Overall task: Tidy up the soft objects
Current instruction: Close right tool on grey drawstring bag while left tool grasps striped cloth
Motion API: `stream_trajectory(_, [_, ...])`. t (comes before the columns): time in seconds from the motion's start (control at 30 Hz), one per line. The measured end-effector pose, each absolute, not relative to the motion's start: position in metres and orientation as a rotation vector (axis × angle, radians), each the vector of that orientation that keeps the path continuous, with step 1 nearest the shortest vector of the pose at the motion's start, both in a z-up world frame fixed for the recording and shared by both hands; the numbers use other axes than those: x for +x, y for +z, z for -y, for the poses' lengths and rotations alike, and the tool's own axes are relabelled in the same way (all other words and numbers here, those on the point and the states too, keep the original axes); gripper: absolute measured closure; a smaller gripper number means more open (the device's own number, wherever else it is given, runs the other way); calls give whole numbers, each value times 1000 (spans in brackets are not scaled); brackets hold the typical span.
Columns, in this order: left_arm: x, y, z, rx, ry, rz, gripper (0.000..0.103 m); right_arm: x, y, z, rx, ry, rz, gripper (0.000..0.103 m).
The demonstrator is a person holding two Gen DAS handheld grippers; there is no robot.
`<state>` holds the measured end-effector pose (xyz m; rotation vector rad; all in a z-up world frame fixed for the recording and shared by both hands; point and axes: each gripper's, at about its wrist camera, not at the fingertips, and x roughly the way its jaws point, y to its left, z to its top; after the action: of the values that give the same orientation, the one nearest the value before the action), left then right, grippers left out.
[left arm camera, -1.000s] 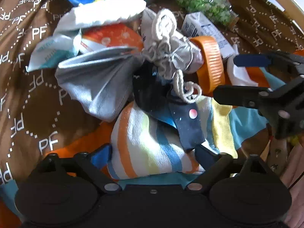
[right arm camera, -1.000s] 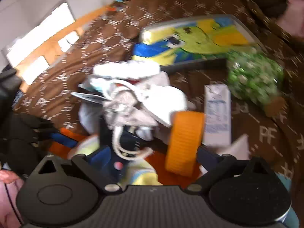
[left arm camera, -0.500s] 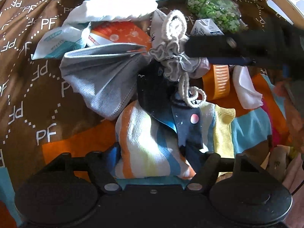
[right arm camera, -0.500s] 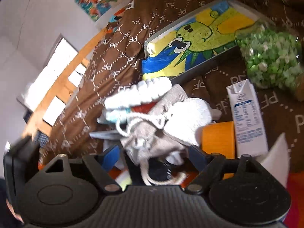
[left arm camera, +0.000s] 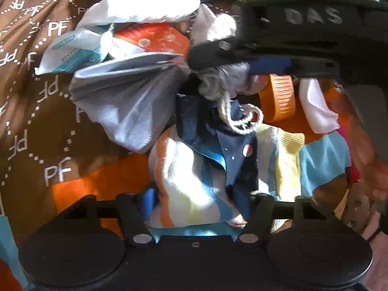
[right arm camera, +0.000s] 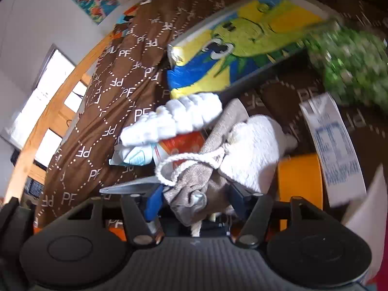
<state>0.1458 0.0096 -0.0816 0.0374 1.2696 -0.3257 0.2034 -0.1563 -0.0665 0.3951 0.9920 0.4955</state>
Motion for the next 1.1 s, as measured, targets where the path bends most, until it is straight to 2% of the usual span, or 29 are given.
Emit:
stream_trajectory(0.07, [146, -80, -13, 39, -299, -1267, 62, 201, -69, 161, 424, 492, -1016, 46])
stream_trajectory(0.17, [149, -78, -18, 35, -279, -1270, 73, 196, -70, 166, 435, 482, -1057, 49])
stream_trajectory(0.3, [148, -69, -25, 0, -294, -1262, 82, 188, -72, 174, 456, 455, -1101, 51])
stream_trajectory(0.4, [144, -63, -25, -20, -340, -1244, 83, 188, -70, 175, 453, 467, -1086, 51])
stream_trajectory(0.57, [141, -71, -17, 5, -360, -1257, 78, 197, -72, 160, 421, 534, -1055, 39])
stream_trajectory(0.67, [144, -74, -15, -2, -360, -1268, 78, 198, -74, 152, 383, 518, -1051, 38])
stream_trajectory(0.7, [144, -72, -17, -16, -360, -1262, 78, 198, -76, 153, 382, 502, -1050, 39])
stream_trajectory(0.73, [144, -70, -19, -31, -360, -1256, 79, 198, -77, 155, 389, 484, -1052, 47])
stream_trajectory(0.83, [144, -64, -30, -117, -356, -1245, 83, 198, -80, 169, 495, 460, -1074, 56])
stream_trajectory(1.1, [135, -50, -45, -238, -371, -1178, 87, 184, -70, 197, 554, 420, -1041, 59])
